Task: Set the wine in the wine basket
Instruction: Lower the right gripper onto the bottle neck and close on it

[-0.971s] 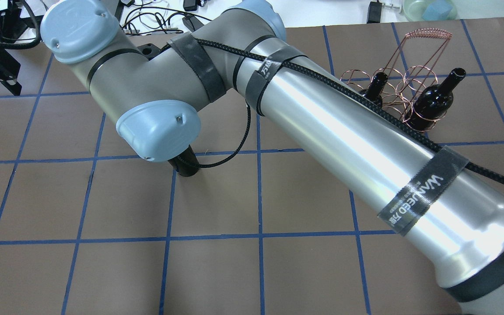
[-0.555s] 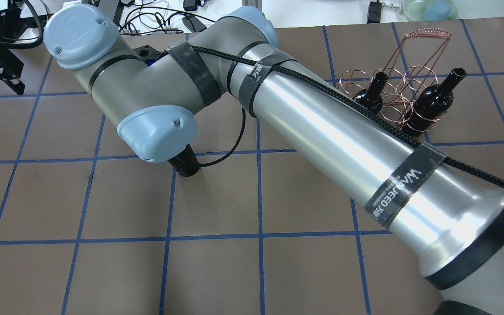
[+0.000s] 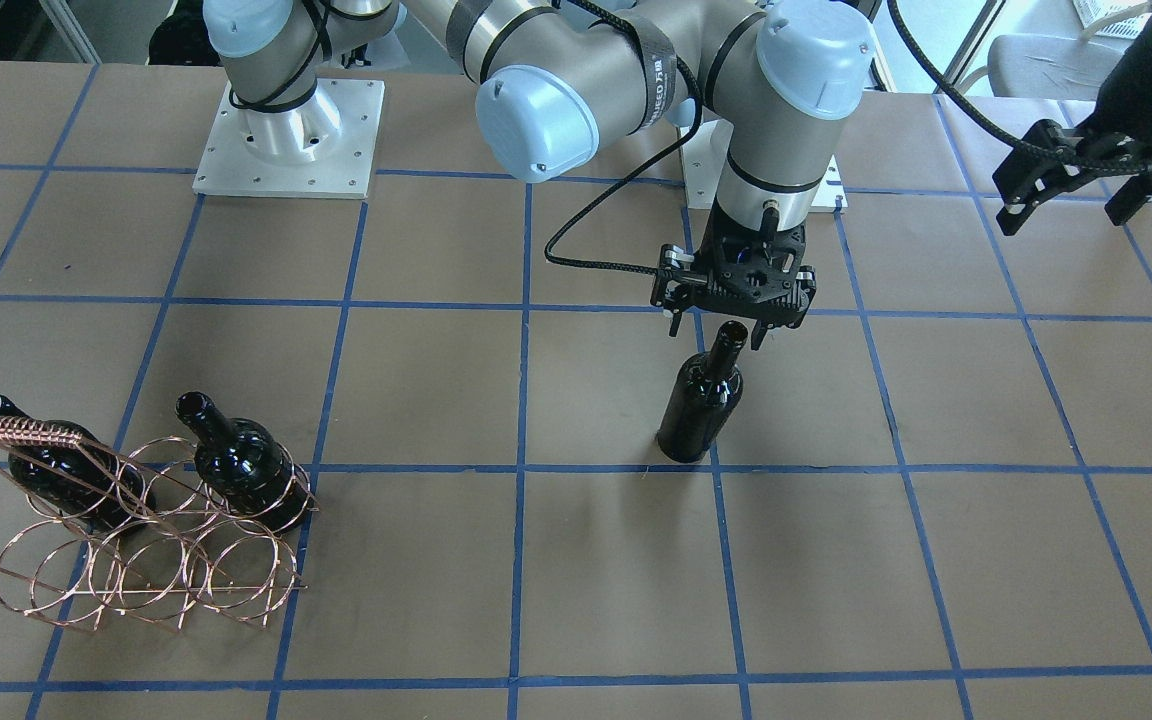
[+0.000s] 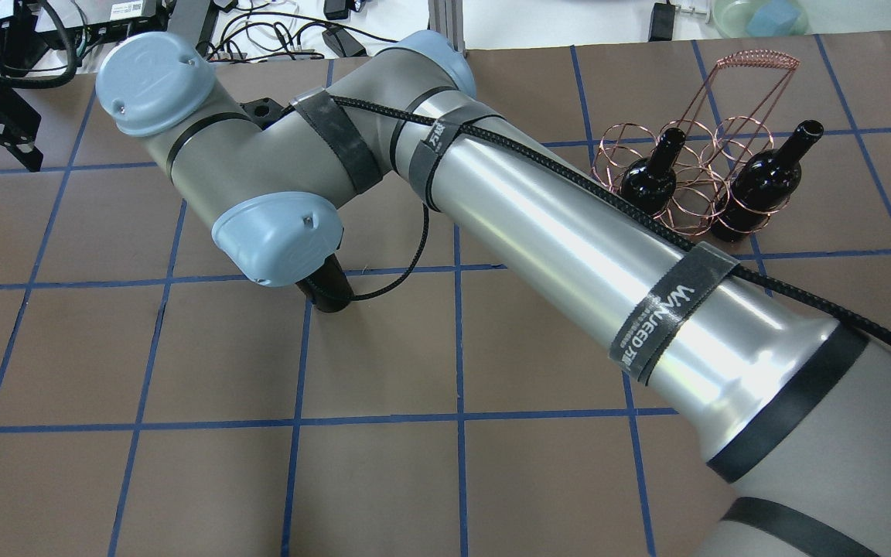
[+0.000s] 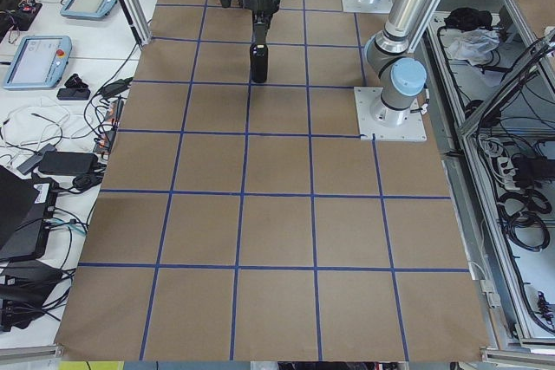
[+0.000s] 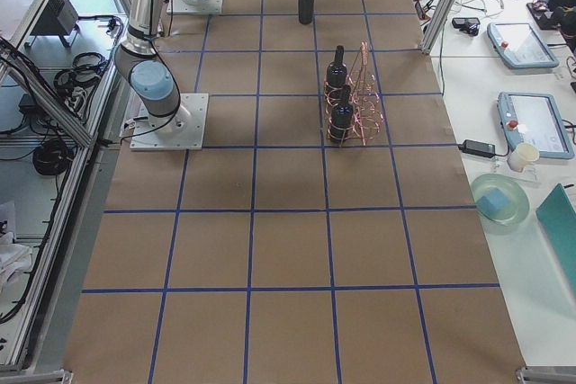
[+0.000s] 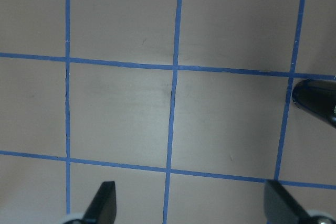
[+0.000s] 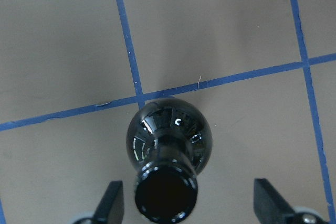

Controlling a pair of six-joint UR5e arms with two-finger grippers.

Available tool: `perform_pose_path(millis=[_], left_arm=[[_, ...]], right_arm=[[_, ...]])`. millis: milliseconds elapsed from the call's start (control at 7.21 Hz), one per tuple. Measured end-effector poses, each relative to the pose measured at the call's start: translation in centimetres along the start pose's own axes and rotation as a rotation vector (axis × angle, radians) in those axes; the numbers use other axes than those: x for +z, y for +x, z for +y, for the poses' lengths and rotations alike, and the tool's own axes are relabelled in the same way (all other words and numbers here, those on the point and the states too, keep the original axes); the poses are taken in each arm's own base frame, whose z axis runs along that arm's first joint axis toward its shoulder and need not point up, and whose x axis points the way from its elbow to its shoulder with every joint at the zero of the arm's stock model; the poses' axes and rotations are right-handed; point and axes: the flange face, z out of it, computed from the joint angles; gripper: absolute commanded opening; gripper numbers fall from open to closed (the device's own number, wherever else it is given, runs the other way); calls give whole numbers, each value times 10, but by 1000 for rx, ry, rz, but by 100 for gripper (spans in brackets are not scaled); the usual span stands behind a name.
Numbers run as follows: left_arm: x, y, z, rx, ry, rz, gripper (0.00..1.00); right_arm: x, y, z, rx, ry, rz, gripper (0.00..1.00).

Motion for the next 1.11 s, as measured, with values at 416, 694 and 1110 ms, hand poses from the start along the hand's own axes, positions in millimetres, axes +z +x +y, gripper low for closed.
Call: perform_pose_path(millis=[416,694,1110], left_arm=[[2,2,1,3,-10,6,100],[2,3,1,5,-13,8,100],[3,3,2,6,-23,12,100]], right_arm=[[2,-3,-4,6,4,-10,24],[-1,-4,-6,11,17,-28,22],[-4,-5,-6,11,24,-39,33]])
